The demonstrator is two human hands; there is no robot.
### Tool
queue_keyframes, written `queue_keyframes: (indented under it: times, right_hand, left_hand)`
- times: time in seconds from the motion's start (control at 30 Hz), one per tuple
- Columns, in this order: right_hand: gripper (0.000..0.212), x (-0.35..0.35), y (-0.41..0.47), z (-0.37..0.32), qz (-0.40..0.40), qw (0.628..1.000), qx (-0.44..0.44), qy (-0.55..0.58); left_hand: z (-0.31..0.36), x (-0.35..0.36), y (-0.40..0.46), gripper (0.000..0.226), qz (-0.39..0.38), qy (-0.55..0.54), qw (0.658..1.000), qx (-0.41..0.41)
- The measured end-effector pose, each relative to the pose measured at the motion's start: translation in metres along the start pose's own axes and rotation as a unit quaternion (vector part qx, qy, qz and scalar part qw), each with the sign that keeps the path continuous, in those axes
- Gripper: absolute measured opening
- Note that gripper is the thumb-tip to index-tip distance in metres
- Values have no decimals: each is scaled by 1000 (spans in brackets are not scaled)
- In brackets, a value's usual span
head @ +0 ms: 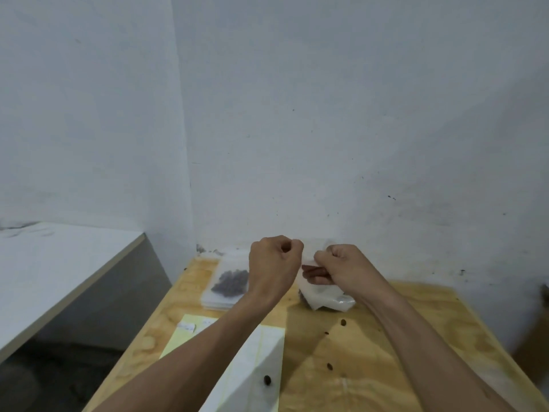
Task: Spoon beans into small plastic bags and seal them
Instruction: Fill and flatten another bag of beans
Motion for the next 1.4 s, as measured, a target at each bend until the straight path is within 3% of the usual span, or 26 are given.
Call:
queue_keyframes:
  times: [0.1, 0.13, 0.23, 0.3, 0.4, 0.53, 0.67, 0.73, 0.83, 0.9, 0.93, 1.03, 1.13, 1.4]
  right_hand:
    - [20, -9, -2, -6, 17, 999, 20, 30]
    - [16, -13, -3, -7, 14, 1000, 10, 19]
    - [17, -18, -5, -9, 4, 1000, -19, -5]
    - [21, -16, -7, -10, -16, 999, -31, -4]
    - [31, -18, -9, -8, -25, 999, -31, -28]
    - [11, -26, -5, 3, 30, 993, 12, -110]
    - [11, -28, -10, 0, 138, 968, -88, -192]
    - [13, -32, -11, -5, 80, 976, -101, -177]
    - [38, -36, -6, -3, -59, 989, -43, -129]
    - [20, -34, -5, 0, -100, 986, -33, -128]
    - [13, -31, -9, -2, -102, 985, -36, -134]
    - [41, -25, -17, -1, -106, 986, -47, -116]
    - [13, -23, -19, 1, -115, 985, -64, -109]
    - [10, -28, -18, 12, -95, 985, -91, -111]
  left_hand:
    - [13, -8, -4, 20, -109, 2, 993, 51]
    - [19, -12, -4, 26, -168, 5, 985, 41]
    - [27, -22, 3, 103, -336, 45, 940, -37]
    - [28, -25, 6, 125, -383, 100, 918, -32]
    - [22, -26, 10, 114, -375, 160, 913, 19]
    - [13, -30, 12, 109, -353, 237, 902, 78]
    - [4, -29, 12, 110, -337, 297, 883, 134]
    - [-3, -27, 11, 109, -326, 317, 872, 182]
    - [-8, -20, 4, 106, -307, 335, 858, 241]
    - [-8, -16, 0, 105, -308, 321, 860, 249]
    - [-7, -15, -3, 106, -315, 310, 864, 240]
    - [-2, -14, -7, 111, -343, 265, 885, 170]
    - [2, -13, -5, 103, -340, 230, 902, 134]
    - [3, -6, -2, 86, -356, 274, 869, 206]
Point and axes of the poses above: each hand's wrist, its own y-axis towards the middle knuckle, its own x-axis out of the palm, z = x × y, the point moved 1 cm from there along y, towards the middle knuckle, and after that the axes turned 15 degrees about -y, right-handed, at the moved point
